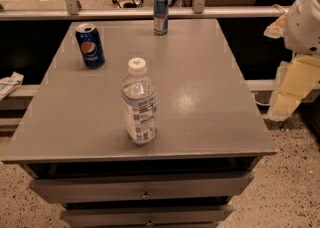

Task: Pick redbull can

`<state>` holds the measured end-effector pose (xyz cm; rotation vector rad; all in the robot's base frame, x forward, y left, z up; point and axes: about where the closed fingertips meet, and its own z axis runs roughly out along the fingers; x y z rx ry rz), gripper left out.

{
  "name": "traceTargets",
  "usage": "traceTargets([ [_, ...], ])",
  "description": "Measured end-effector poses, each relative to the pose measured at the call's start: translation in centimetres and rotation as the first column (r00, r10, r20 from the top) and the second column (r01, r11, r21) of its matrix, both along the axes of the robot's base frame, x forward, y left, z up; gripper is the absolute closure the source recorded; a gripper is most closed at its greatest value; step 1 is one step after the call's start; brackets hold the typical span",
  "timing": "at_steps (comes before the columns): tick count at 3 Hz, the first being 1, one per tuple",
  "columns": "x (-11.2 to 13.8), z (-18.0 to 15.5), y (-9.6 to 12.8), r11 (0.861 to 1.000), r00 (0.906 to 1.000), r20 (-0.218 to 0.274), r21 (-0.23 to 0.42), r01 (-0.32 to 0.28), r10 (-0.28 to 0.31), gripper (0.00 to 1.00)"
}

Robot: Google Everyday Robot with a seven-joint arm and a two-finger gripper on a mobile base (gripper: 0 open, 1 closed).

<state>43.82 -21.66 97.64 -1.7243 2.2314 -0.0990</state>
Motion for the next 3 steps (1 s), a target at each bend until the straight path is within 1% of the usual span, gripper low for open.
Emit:
traceTargets([
  [1, 0.1, 0.1, 0.0, 1.000, 1.0000, 0.005, 0.001, 0.001, -0.001, 0.00],
  [2, 2.2, -0.4, 1.0, 0.998, 0.9983, 0.057, 0.070, 0.009, -0.013, 0.00],
  [3, 6.8, -1.7, 2.8, 0.982, 0.9902, 0.125, 0.184, 0.038, -0.062, 0.00],
])
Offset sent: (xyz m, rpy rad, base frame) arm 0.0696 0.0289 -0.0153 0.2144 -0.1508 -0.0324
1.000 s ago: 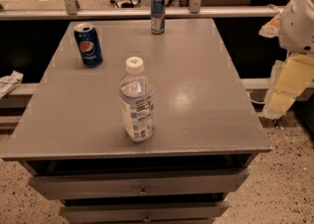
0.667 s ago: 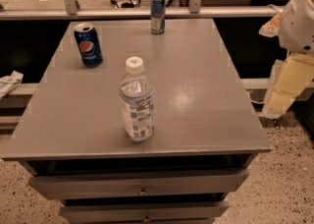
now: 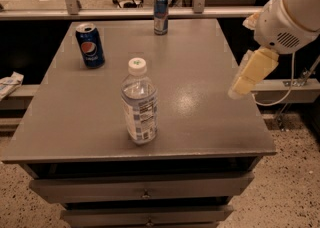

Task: Pick redbull can

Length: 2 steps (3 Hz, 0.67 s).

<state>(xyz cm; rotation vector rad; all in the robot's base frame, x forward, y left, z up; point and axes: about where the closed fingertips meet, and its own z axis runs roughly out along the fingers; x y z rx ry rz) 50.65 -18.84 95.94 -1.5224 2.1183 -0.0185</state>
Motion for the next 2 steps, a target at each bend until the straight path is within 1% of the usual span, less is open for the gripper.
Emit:
traceTargets([
  [1, 5.6, -0.8, 2.2, 0.993, 0.9970, 0.070, 0.116, 0.025, -0.034, 0.00],
  [2, 11.3, -1.1, 5.3, 0.974, 0.9904, 0.130, 0.226, 0.016, -0.047, 0.00],
])
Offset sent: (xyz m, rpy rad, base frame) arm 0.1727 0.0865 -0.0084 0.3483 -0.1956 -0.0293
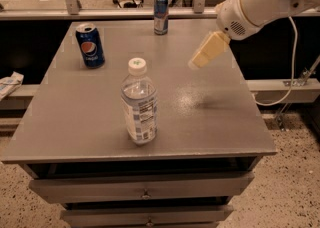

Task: Pick redbull can

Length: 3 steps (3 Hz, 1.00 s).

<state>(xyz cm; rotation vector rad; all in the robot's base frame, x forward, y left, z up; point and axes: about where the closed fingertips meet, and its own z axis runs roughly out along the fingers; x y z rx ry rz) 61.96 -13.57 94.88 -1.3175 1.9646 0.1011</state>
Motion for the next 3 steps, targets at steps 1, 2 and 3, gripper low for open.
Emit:
traceTargets([
  [1, 0.3, -0.1, 0.2, 1.000, 1.0000, 0.004, 0.014, 0.004, -0.004, 0.00],
  [2, 3.0, -0.9, 0.9, 0.992, 0.9983, 0.035, 0.120, 0.042, -0.047, 0.00],
  [3, 7.5, -1.2, 1.1, 0.967, 0.9909, 0.075, 0.237, 0.090, -0.111, 0.00],
])
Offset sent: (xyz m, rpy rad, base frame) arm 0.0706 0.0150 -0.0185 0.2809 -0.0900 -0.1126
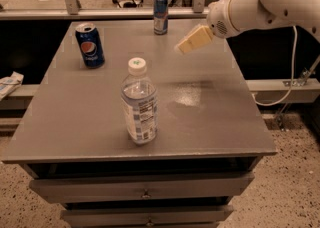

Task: Pick redbull can

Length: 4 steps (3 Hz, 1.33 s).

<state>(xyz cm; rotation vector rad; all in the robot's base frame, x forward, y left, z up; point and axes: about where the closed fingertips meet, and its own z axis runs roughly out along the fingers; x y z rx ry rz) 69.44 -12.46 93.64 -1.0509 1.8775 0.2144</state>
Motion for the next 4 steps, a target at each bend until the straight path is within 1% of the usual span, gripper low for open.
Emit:
traceTargets([
  [1, 5.2, 0.1, 1.1, 0.991, 0.9980, 0.054, 0.132, 0.024, -0.031, 0.00],
  [2, 7.8, 0.1, 1.9, 0.983, 0.9960, 0.078, 0.183, 0.027, -0.042, 0.00],
  [3, 10.5, -0.7, 3.0, 0.976, 0.9957, 0.084, 0.217, 0.019, -0.038, 0.00],
  [4, 13.4, -1.9, 4.8, 0.967, 0.9955, 0.089, 0.256, 0.008, -0.032, 0.00],
])
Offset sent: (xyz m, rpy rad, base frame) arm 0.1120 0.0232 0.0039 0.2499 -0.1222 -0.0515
